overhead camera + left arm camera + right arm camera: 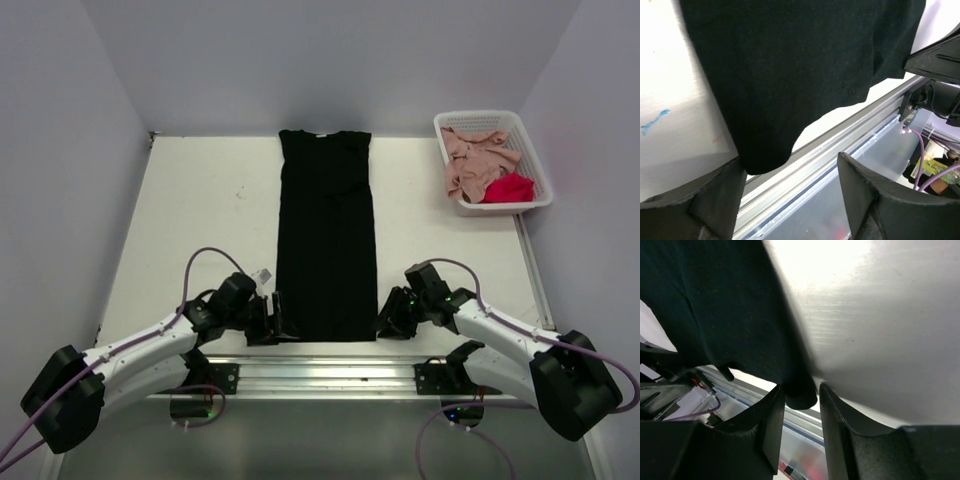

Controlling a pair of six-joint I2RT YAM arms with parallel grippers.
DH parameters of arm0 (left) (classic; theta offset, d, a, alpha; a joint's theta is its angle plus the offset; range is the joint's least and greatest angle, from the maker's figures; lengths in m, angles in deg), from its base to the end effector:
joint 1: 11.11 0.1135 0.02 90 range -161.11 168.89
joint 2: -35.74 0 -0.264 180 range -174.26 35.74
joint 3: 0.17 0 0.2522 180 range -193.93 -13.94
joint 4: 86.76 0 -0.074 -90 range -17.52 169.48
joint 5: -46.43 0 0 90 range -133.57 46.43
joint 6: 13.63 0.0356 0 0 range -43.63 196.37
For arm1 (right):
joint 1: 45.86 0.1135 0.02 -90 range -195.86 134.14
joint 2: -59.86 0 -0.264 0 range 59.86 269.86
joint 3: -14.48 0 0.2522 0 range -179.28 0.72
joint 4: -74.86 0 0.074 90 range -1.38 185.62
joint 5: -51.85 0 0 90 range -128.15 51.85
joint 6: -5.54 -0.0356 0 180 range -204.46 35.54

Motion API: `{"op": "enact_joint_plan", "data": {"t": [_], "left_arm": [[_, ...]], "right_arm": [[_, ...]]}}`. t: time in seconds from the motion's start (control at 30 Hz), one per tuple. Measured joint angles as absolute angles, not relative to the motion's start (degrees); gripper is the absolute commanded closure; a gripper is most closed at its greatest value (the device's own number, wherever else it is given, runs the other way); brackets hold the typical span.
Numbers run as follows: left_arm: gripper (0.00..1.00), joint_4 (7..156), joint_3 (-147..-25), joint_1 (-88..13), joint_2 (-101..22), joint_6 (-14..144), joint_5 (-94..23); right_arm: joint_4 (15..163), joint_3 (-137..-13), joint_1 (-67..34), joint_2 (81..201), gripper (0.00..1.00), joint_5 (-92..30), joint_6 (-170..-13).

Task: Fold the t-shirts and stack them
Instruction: Grab the bottom of the folded rectangular tshirt with both arms

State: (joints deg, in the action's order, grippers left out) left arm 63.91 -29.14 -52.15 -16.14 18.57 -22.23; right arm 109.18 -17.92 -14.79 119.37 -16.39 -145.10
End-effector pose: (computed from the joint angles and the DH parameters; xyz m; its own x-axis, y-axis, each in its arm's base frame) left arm 0.1084 -0.1115 0.1383 -0.9775 -0.1941 -0.0829 -0.0891 0.7356 -0.6715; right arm 0.1317 0.0948 0.1320 -0.9189 0.3914 0.0493 0.3462 0.7402 0.5764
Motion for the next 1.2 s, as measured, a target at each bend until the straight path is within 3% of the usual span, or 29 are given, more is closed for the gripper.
{"op": "enact_joint_plan", "data": {"t": [0.1, 0.2, 0.3, 0.43, 0.53, 0.57, 0.6, 0.73, 0.8, 1.07, 1.17, 1.2], "left_arm": [[0.36, 63.63, -28.79, -52.17, -15.83, 18.37, -22.99], [0.55, 63.71, -27.91, -52.17, -15.66, 18.24, -23.72], [0.8, 63.97, -26.78, -52.17, -15.74, 17.65, -24.31], [0.9, 64.02, -26.21, -52.17, -16.38, 17.34, -24.79], [0.83, 64.0, -26.21, -52.19, -16.55, 17.37, -24.98], [0.75, 63.95, -26.21, -52.19, -16.55, 17.39, -25.09], [0.58, 63.95, -26.3, -52.19, -16.53, 17.26, -25.14], [0.25, 62.64, -28.42, -52.87, -14.89, 17.52, -26.19], [0.2, 60.78, -29.6, -52.93, -13.45, 17.58, -27.23], [0.22, 58.07, -30.62, -53.2, -13.47, 18.48, -30.29], [0.29, 59.12, -31.02, -53.2, -15.31, 18.5, -29.92], [0.36, 59.34, -31.1, -53.2, -15.83, 18.52, -29.88]], "right_arm": [[107.32, -17.87, -14.73, 120.7, 0.67, -16.17, -145.28], [106.05, -17.57, -14.73, 121.33, 0.72, -16.04, -145.52], [105.46, -17.28, -14.71, 121.47, 0.76, -16.15, -145.69], [105.55, -17.13, -14.69, 121.29, 0.78, -16.19, -145.87], [105.66, -17.04, -14.69, 121.12, 0.78, -16.26, -145.87], [105.75, -17.04, -14.69, 121.03, 0.78, -16.32, -145.87], [105.79, -17.04, -14.69, 120.94, 0.78, -16.37, -145.84], [105.79, -17.04, -14.69, 120.92, 0.78, -16.41, -145.78], [105.79, -17.04, -14.69, 121.01, 0.78, -16.34, -145.76], [104.85, -17.24, -14.69, 122.51, 0.79, -15.65, -145.6], [104.61, -17.35, -14.69, 122.95, 0.81, -15.51, -145.49], [104.57, -17.35, -14.69, 122.97, 0.82, -15.51, -145.49]]}}
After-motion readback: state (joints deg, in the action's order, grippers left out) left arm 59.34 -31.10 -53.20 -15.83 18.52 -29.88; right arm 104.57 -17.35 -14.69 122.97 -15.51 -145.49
